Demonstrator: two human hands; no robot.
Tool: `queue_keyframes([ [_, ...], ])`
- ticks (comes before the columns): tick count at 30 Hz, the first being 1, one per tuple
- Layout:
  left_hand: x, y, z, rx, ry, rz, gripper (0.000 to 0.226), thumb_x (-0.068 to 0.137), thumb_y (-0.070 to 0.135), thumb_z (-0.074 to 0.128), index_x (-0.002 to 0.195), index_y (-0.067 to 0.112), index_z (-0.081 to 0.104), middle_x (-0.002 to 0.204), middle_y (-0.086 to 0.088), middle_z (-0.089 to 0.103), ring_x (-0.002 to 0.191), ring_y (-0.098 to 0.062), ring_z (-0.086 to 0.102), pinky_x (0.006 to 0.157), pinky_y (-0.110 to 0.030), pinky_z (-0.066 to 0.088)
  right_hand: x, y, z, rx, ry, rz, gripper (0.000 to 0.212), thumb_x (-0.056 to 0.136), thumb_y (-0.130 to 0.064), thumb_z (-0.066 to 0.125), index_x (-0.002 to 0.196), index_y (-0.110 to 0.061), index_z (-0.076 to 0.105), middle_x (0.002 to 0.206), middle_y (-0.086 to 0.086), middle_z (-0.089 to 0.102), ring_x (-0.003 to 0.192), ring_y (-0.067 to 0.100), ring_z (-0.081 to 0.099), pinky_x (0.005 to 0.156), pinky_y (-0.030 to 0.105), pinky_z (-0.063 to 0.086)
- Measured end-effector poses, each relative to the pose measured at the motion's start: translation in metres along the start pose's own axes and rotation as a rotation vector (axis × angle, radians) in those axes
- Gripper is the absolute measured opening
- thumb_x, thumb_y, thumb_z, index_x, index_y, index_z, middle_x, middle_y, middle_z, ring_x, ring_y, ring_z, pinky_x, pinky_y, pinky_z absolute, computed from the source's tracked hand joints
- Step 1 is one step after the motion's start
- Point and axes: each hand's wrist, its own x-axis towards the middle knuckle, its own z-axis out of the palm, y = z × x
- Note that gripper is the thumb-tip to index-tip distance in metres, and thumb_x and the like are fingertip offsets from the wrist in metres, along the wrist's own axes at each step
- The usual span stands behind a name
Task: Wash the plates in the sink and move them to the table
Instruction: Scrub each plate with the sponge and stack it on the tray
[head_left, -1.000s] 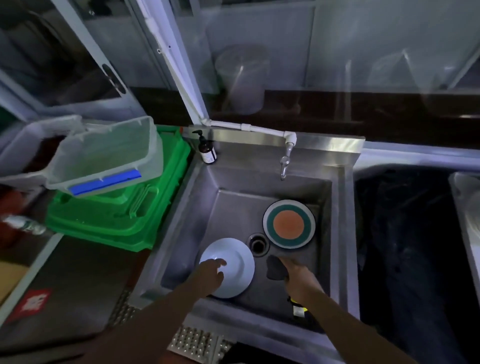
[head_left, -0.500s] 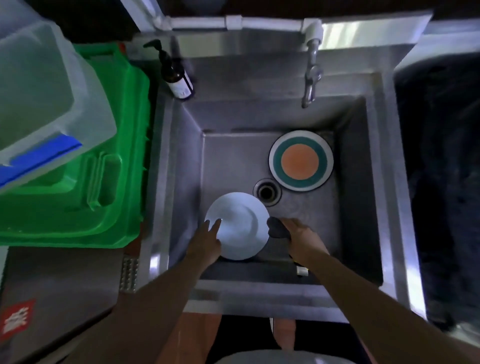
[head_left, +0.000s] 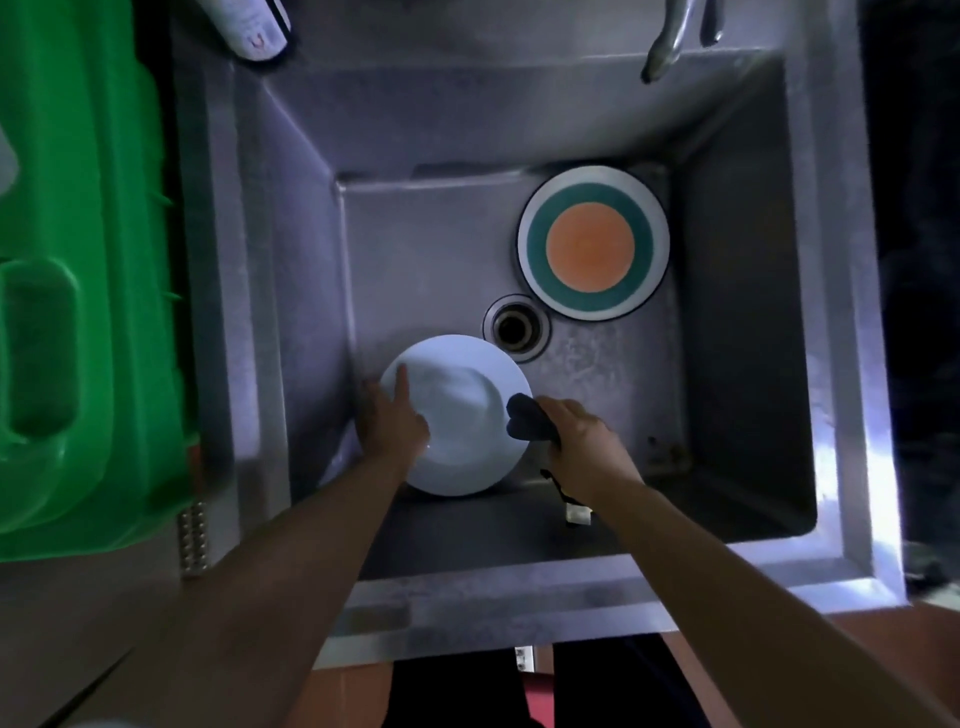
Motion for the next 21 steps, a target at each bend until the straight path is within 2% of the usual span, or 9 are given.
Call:
queue_keyframes([
  [2, 0.005, 0.003, 0.000, -0.124, 0.096, -0.044, 0.089, 0.089, 0.022, 0.061, 0.163, 0.019, 0.012, 0.160, -0.021, 0.028, 0.144, -0.041, 0.035, 0.117, -0.045, 0.036, 0.000, 0.001, 0.001, 0.009, 0.024, -0.006, 0.055, 0.092, -0.010, 0.054, 0.142, -0.032, 0.046, 0.132, 0.003, 0.056, 0.109, 0.031, 0.059, 0.089, 0.043, 0.053],
  [4, 0.009, 0.008, -0.003, -0.215, 0.115, -0.136, 0.083, 0.090, 0.019, 0.064, 0.160, 0.015, 0.020, 0.156, -0.021, 0.035, 0.138, -0.044, 0.042, 0.113, -0.049, 0.039, -0.002, 0.002, 0.000, 0.027, 0.042, -0.007, 0.055, 0.092, -0.010, 0.055, 0.142, -0.031, 0.047, 0.131, 0.002, 0.057, 0.109, 0.030, 0.059, 0.089, 0.043, 0.053],
  [8, 0.009, 0.011, -0.013, -0.316, 0.137, -0.198, 0.066, 0.082, 0.027, 0.075, 0.139, 0.007, 0.050, 0.138, -0.022, 0.056, 0.122, -0.045, 0.056, 0.099, -0.050, 0.051, -0.009, 0.005, -0.006, 0.064, 0.066, -0.006, 0.057, 0.091, -0.008, 0.055, 0.141, -0.032, 0.048, 0.132, 0.000, 0.057, 0.108, 0.028, 0.060, 0.088, 0.042, 0.054],
  [11, 0.004, 0.018, -0.027, -0.396, 0.040, -0.164, 0.054, 0.077, 0.031, 0.079, 0.123, 0.009, 0.064, 0.117, -0.015, 0.070, 0.105, -0.037, 0.068, 0.087, -0.042, 0.057, -0.016, 0.009, -0.014, 0.088, 0.099, 0.008, 0.057, 0.091, -0.006, 0.053, 0.140, -0.035, 0.048, 0.129, -0.003, 0.057, 0.104, 0.025, 0.061, 0.083, 0.035, 0.051],
  [15, -0.005, 0.030, -0.046, -0.523, -0.168, -0.172, 0.030, 0.082, 0.022, 0.081, 0.105, 0.010, 0.067, 0.099, -0.012, 0.069, 0.089, -0.028, 0.067, 0.081, -0.036, 0.056, -0.028, 0.014, -0.030, 0.097, 0.114, 0.021, 0.052, 0.094, -0.009, 0.052, 0.139, -0.034, 0.048, 0.127, -0.002, 0.058, 0.100, 0.024, 0.063, 0.085, 0.039, 0.054],
  [18, -0.017, 0.043, -0.052, -0.521, -0.159, -0.125, 0.020, 0.087, 0.015, 0.076, 0.104, 0.014, 0.065, 0.094, -0.011, 0.064, 0.082, -0.025, 0.060, 0.073, -0.030, 0.045, -0.040, 0.018, -0.041, 0.109, 0.149, 0.047, 0.054, 0.092, -0.008, 0.053, 0.140, -0.032, 0.048, 0.129, -0.002, 0.058, 0.103, 0.026, 0.062, 0.088, 0.042, 0.054],
  [21, -0.031, 0.055, -0.056, -0.489, -0.123, -0.054, 0.016, 0.088, 0.017, 0.073, 0.103, 0.018, 0.068, 0.093, -0.008, 0.066, 0.084, -0.025, 0.062, 0.071, -0.030, 0.043, -0.051, 0.024, -0.051, 0.114, 0.168, 0.071, 0.057, 0.090, -0.007, 0.053, 0.141, -0.032, 0.048, 0.130, -0.001, 0.058, 0.104, 0.027, 0.062, 0.088, 0.044, 0.053],
])
